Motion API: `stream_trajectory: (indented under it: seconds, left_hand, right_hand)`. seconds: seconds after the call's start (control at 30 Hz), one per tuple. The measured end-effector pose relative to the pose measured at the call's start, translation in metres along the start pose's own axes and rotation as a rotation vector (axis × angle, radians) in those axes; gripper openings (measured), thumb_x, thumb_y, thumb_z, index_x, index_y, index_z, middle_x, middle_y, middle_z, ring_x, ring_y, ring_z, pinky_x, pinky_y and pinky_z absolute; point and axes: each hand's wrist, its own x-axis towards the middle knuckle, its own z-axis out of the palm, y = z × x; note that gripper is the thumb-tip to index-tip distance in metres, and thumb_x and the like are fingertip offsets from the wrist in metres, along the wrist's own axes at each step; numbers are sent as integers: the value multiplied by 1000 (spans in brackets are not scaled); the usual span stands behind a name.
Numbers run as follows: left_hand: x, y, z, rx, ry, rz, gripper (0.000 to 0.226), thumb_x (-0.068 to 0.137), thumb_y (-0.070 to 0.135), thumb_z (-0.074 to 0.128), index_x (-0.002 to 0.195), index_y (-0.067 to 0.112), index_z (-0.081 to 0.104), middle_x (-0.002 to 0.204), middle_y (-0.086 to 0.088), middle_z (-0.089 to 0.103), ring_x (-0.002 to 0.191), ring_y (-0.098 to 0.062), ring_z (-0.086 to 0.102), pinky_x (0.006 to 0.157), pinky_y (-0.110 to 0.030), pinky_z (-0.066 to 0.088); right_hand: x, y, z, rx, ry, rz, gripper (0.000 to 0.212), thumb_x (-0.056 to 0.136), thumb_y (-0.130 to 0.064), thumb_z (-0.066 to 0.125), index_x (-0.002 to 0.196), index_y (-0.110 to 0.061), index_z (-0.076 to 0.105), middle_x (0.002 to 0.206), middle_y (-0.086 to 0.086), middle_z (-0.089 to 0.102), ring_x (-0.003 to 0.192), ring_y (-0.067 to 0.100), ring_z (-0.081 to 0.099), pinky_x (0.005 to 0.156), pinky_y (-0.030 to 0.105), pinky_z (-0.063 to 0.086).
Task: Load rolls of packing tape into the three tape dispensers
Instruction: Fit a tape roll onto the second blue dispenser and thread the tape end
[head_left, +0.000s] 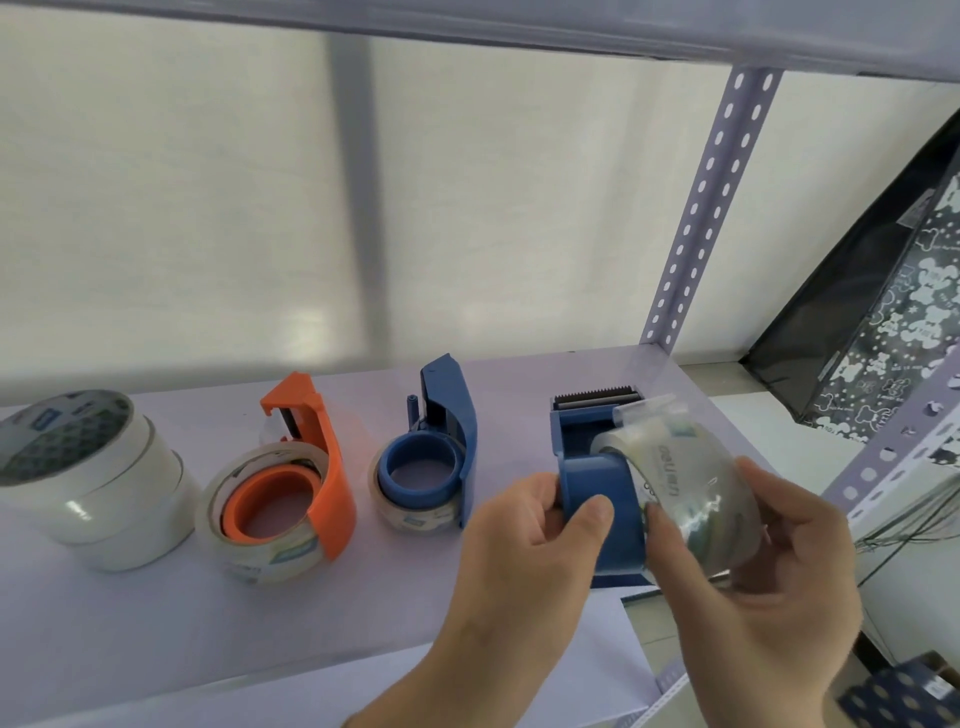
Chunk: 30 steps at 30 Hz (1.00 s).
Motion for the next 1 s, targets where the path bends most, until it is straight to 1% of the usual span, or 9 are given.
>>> stream_trajectory:
  seconds: [0.23, 0.37, 0.43, 0.57, 0.7, 0.77, 0.87, 0.93, 1.0]
  left_hand:
    - [11, 9, -20, -399, -176, -221, 15, 89, 8, 55, 95, 3, 68, 79, -12, 75, 72, -20, 71, 67, -33, 60]
    - [14, 12, -27, -453, -212, -199, 29, 81, 17, 57, 103, 0, 65, 81, -12, 74, 75, -20, 71, 67, -31, 59]
    - [14, 11, -25, -449, -211, -193, 40, 73, 22, 59, 106, 0, 64, 84, -13, 74, 78, -21, 71, 70, -32, 58]
    - [15, 12, -27, -490, -232, -184, 37, 71, 21, 59, 100, 1, 66, 80, -12, 75, 74, -20, 72, 67, -32, 58]
    - [19, 13, -39, -468, -199, -113, 31, 70, 23, 58, 94, 5, 69, 77, -12, 76, 72, -19, 72, 58, -27, 59]
    - [19, 13, -40, -466, -194, -94, 33, 71, 23, 57, 96, 6, 68, 78, -12, 76, 72, -19, 72, 56, -25, 57]
    - [18, 10, -34, -458, -237, -94, 31, 76, 21, 61, 102, 5, 67, 85, -13, 75, 77, -20, 71, 60, -26, 56]
    - [18, 5, -29, -448, -249, -85, 28, 81, 19, 65, 106, 7, 67, 92, -10, 75, 82, -20, 69, 64, -27, 55]
    - [17, 2, -25, -492, -247, -70, 27, 79, 21, 59, 101, 10, 70, 89, -6, 73, 80, -21, 63, 64, -28, 52]
  right_hand:
    - [31, 4, -12, 78, -28, 87, 43, 71, 3, 76, 104, -20, 62, 83, -18, 71, 75, -9, 66, 65, 4, 50]
    - [51, 12, -17, 286, -113, 212, 65, 50, -41, 90, 106, -20, 67, 91, -6, 74, 87, 10, 69, 78, 20, 56]
    - [55, 17, -20, 348, -120, 246, 76, 44, -43, 90, 110, -14, 66, 96, -1, 74, 95, 17, 68, 83, 26, 56]
    - [58, 23, -24, 405, -85, 234, 53, 67, -21, 82, 116, -10, 64, 92, 0, 72, 87, 14, 67, 84, 28, 53]
    - [72, 18, -40, 575, -111, 412, 41, 91, -29, 50, 128, -13, 59, 113, 4, 67, 105, 22, 63, 104, 51, 36]
    - [73, 14, -40, 586, -183, 517, 39, 95, -35, 41, 121, -19, 65, 115, 3, 69, 110, 23, 65, 93, 50, 49]
    - [56, 9, -26, 484, -295, 625, 37, 77, -47, 53, 92, -22, 76, 84, 9, 73, 81, 28, 69, 61, 41, 59]
    - [43, 7, -14, 430, -384, 598, 48, 69, -56, 67, 98, -18, 73, 90, 25, 68, 84, 36, 64, 68, 51, 51]
    - [38, 3, -6, 399, -415, 499, 49, 67, -59, 71, 95, -19, 73, 85, 16, 70, 79, 27, 66, 68, 41, 52]
